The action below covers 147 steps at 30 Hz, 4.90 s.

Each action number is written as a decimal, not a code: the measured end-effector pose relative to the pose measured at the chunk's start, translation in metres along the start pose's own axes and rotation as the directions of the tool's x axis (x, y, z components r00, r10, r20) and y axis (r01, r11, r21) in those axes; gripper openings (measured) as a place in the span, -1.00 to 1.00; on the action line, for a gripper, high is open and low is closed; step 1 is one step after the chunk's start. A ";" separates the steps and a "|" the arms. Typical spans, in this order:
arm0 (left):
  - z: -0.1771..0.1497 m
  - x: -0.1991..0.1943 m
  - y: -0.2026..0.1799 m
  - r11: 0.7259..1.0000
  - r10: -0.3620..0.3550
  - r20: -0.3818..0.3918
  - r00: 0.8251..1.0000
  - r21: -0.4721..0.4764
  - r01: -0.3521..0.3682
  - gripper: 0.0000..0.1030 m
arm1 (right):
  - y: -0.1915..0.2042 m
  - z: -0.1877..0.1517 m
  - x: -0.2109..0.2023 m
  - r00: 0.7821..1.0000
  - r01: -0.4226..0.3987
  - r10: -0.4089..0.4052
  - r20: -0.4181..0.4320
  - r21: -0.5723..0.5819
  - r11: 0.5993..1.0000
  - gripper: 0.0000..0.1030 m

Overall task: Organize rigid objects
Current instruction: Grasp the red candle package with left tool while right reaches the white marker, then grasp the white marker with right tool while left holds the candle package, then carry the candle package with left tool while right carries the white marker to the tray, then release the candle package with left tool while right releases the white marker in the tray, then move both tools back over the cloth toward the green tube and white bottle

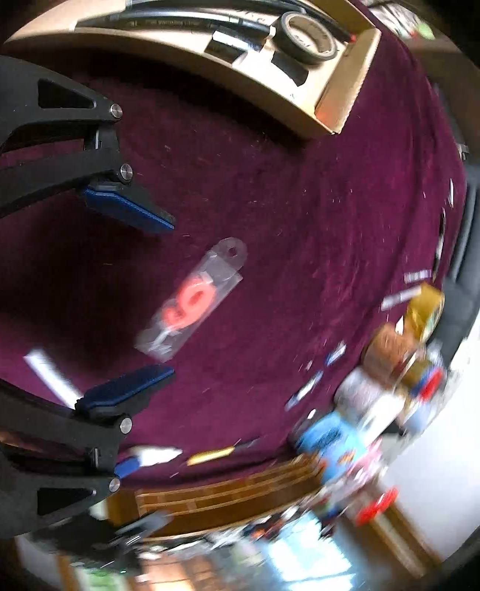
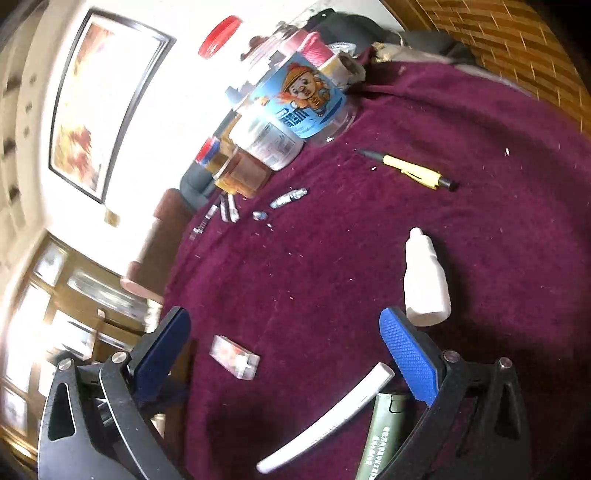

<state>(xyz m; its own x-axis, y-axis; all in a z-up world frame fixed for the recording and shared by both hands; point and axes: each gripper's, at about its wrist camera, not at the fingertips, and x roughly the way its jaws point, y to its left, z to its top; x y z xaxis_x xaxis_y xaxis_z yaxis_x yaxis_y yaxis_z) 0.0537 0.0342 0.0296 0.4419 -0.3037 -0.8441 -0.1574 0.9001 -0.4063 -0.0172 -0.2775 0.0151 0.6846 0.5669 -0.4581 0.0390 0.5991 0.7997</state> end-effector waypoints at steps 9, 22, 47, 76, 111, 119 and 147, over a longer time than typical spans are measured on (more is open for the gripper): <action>0.008 0.039 -0.036 0.983 0.155 0.025 0.988 0.100 -0.157 0.44 | -0.006 0.008 0.000 0.998 -0.061 0.062 -0.011 0.057 0.997 1.00; -0.039 0.016 -0.032 0.907 0.128 -0.019 0.992 0.406 -0.110 -0.45 | -0.007 0.006 0.005 1.000 0.004 -0.004 -0.009 0.033 0.999 1.00; -0.099 -0.135 0.047 0.928 -0.131 0.182 0.974 0.368 0.056 -0.55 | 0.014 -0.005 0.008 0.981 0.187 -0.177 0.080 -0.149 0.971 0.99; -0.087 -0.207 0.265 0.996 0.039 0.314 0.949 0.066 -0.063 -0.54 | 0.054 -0.099 0.029 0.816 0.560 -0.577 -0.012 -0.226 0.797 -0.77; -0.085 -0.242 0.267 0.963 0.231 0.509 0.829 0.003 -0.270 0.35 | 0.275 -0.277 0.227 0.805 0.052 -0.434 -0.405 -0.680 0.731 -0.75; -0.088 -0.246 0.261 0.893 0.395 0.602 0.694 -0.075 -0.443 0.64 | 0.282 -0.270 0.186 0.885 0.056 -0.364 -0.288 -0.712 0.700 -0.71; -0.112 -0.226 0.174 0.790 0.486 0.589 0.645 0.018 -0.612 0.64 | 0.211 -0.266 0.056 0.873 0.488 -0.340 0.350 -0.592 0.641 1.00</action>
<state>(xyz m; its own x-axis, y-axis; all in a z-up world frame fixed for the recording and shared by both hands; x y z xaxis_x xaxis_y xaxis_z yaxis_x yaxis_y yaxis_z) -0.1723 0.2243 0.1105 0.7289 0.4257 -0.5363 -0.3788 0.9032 0.2021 -0.1639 0.0311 0.0548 0.8393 0.0932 -0.5356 -0.0725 0.9956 0.0596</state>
